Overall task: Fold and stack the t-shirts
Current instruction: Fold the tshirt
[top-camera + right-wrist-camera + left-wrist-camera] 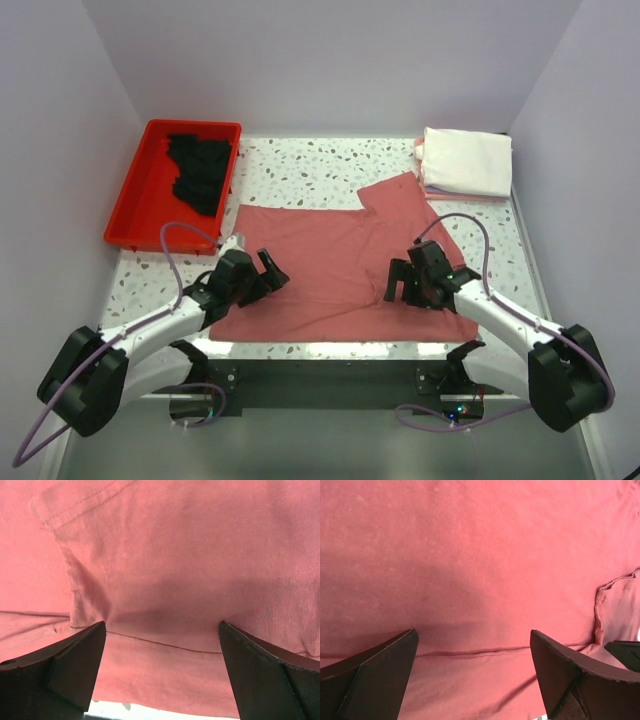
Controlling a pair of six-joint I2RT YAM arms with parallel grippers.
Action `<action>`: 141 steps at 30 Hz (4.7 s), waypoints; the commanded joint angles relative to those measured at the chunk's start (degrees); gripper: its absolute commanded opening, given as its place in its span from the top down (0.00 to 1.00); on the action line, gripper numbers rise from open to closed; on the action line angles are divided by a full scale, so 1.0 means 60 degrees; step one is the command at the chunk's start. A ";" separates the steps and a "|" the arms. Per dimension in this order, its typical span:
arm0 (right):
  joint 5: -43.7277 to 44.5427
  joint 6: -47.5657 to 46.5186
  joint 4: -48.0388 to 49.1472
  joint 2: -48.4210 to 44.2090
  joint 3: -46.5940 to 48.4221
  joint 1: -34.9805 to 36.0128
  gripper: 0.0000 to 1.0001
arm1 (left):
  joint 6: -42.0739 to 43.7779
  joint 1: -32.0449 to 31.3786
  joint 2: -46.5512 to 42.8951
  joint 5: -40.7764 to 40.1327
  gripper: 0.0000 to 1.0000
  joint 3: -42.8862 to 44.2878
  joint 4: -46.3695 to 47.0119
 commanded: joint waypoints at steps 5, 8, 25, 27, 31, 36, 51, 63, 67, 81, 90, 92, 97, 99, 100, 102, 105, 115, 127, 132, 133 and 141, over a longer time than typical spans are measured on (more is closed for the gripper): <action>-0.0613 0.1047 -0.2631 -0.1658 -0.0444 -0.0030 0.01 | -0.1260 -0.0476 -0.1128 0.0445 0.00 -0.0786 -0.2764; -0.0804 0.0755 -0.2413 -0.2041 -0.0138 -0.0030 0.01 | -0.1130 -0.0506 -0.1641 0.0097 0.00 -0.0202 -0.3043; -0.0526 -0.1106 -0.0508 -0.1003 0.2852 -0.0030 0.01 | 0.0659 0.1017 0.3994 -0.4783 0.02 0.7996 -0.5678; -0.0540 -0.1209 -0.0508 -0.0959 0.2837 -0.0030 0.01 | 0.0586 0.1062 0.4871 -0.5163 0.05 0.8775 -0.5958; -0.0570 -0.1268 -0.0493 -0.1017 0.2720 -0.0030 0.01 | 0.0424 0.1486 0.6324 -0.5400 0.10 0.9846 -0.6456; -0.0614 -0.1355 -0.0478 -0.1032 0.2588 -0.0044 0.01 | 0.0279 0.1794 0.8183 -0.5472 0.18 1.1049 -0.6939; -0.0541 -0.1473 -0.0537 -0.0886 0.2266 -0.0045 0.01 | -0.0279 0.1970 1.0150 -0.5839 0.32 1.2106 -0.7291; -0.0614 -0.1473 -0.0303 -0.0403 0.2368 -0.0059 0.01 | -0.1246 0.2043 1.0120 -0.6103 0.51 1.0992 -0.7760; -0.0614 -0.1473 -0.0230 -0.0256 0.2427 -0.0044 0.01 | -0.1057 0.2102 1.0296 -0.6059 0.58 1.1284 -0.7702; 0.0543 -0.1063 0.0385 0.0724 0.3363 -0.0394 0.01 | -0.0499 0.2234 1.0560 -0.5488 1.00 1.1592 -0.7585; 0.1183 -0.1442 0.0033 0.4616 0.7200 -0.1699 0.01 | 0.0131 0.2205 0.9214 -0.5267 1.00 1.0963 -0.6692; 0.1814 -0.1793 0.0210 0.5249 0.8206 -0.1743 0.01 | 0.0306 0.2190 0.8965 -0.5122 1.00 1.0861 -0.6472; 0.3004 -0.2526 -0.0200 0.7534 1.0656 -0.1846 0.01 | 0.0541 0.2102 0.8817 -0.4858 1.00 1.0728 -0.6223; 0.3208 -0.3024 -0.0185 0.8560 1.1608 -0.1861 0.01 | 0.0556 0.2087 0.8861 -0.4843 1.00 1.0757 -0.6222; 0.3558 -0.3127 -0.0243 0.8925 1.1916 -0.1875 0.01 | 0.0570 0.2073 0.8875 -0.4814 1.00 1.0757 -0.6208; 0.3707 -0.3377 -0.0244 0.9834 1.2722 -0.1963 0.01 | 0.0585 0.2058 0.8861 -0.4799 1.00 1.0728 -0.6178; 0.3576 -0.3494 -0.0361 1.0919 1.3777 -0.2153 0.01 | 0.0717 0.2029 0.8817 -0.4813 1.00 1.0655 -0.6062; 0.3384 -0.3890 -0.0799 1.3499 1.6841 -0.2520 0.07 | 0.0922 0.1985 0.8598 -0.5003 1.00 1.0450 -0.5973; 0.3415 -0.3275 -0.0654 1.1405 1.3620 -0.2667 0.28 | 0.0864 0.1999 0.8305 -0.5048 1.00 1.0347 -0.6017; 0.2844 -0.2851 -0.0640 1.1039 1.3209 -0.2667 0.49 | 0.0834 0.1999 0.8173 -0.4989 1.00 1.0216 -0.5973; 0.2800 -0.2748 -0.0654 1.1009 1.3078 -0.2666 0.51 | 0.0820 0.1999 0.8158 -0.5004 1.00 1.0186 -0.5973; 0.2726 -0.2453 -0.0495 1.0674 1.2711 -0.2666 0.94 | 0.0849 0.1985 0.7968 -0.4960 1.00 1.0099 -0.6017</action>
